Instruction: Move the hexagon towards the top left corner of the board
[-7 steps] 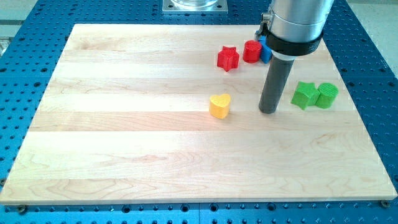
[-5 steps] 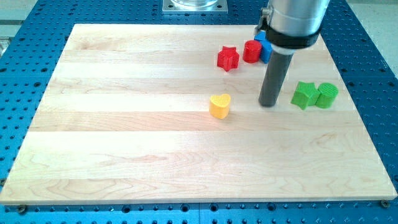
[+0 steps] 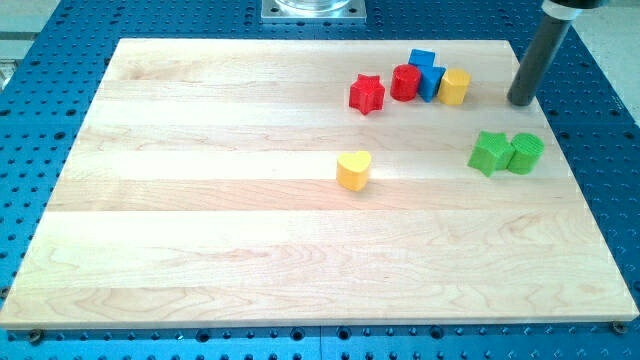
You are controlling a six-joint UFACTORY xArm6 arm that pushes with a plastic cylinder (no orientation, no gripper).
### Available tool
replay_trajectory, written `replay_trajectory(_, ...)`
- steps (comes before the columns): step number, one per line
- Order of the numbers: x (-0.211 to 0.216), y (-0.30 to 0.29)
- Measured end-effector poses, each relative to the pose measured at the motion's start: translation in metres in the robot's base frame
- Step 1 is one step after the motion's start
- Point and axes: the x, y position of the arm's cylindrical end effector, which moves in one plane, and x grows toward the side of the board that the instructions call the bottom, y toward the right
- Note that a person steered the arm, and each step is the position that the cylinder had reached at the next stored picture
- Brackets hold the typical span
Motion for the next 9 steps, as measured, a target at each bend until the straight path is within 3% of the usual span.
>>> replay_trajectory(1, -0.018, -0.019)
replay_trajectory(3, -0.011, -0.144)
replay_trajectory(5, 0.081, -0.164)
replay_trajectory(7, 0.036, -0.305)
replay_trajectory(8, 0.002, -0.331)
replay_trajectory(9, 0.012, -0.325)
